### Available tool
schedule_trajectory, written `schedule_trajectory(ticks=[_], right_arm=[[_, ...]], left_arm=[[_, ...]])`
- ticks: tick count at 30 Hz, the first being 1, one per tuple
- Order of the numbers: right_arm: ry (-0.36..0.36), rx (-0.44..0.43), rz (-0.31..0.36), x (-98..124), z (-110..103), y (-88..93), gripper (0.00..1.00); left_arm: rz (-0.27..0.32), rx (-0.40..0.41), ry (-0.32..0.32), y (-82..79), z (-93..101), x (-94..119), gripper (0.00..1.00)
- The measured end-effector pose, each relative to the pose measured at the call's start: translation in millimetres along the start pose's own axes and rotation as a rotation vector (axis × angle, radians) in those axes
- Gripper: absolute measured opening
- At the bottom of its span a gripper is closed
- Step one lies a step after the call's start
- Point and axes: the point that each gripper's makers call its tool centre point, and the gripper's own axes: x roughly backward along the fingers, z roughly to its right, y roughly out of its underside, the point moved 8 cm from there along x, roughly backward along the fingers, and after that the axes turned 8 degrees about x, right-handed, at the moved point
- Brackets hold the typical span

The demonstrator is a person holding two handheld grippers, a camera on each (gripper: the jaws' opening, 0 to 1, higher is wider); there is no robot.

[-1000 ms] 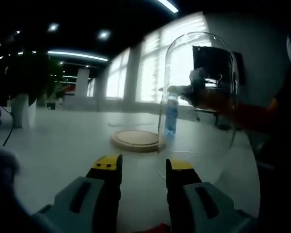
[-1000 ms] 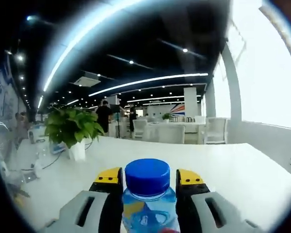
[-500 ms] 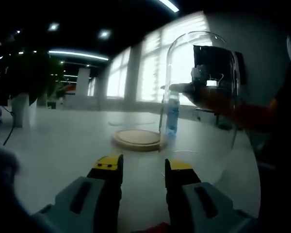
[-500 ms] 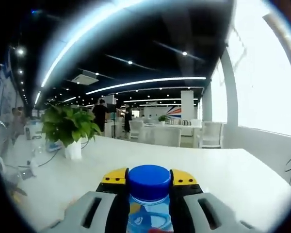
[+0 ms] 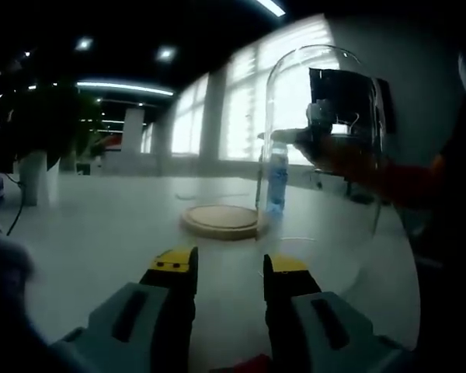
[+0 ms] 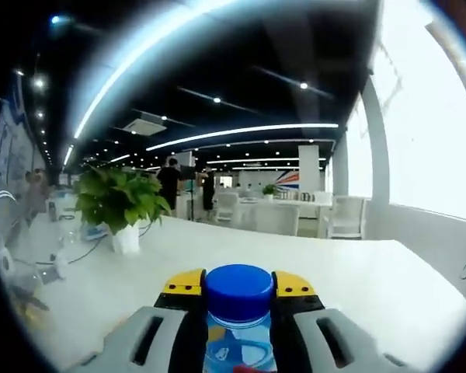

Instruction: Open the cover put in the Mizone put the cover back on

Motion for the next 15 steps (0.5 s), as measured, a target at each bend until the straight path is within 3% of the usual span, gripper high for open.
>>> schedule_trajectory(ticks=[15], right_arm=[[-0.023,-0.013,0.02,0.4,-5.2,-12.7,0.23]], left_arm=[[0.005,0.012,0.003,-1.3,-1.2,0.3,0.27]])
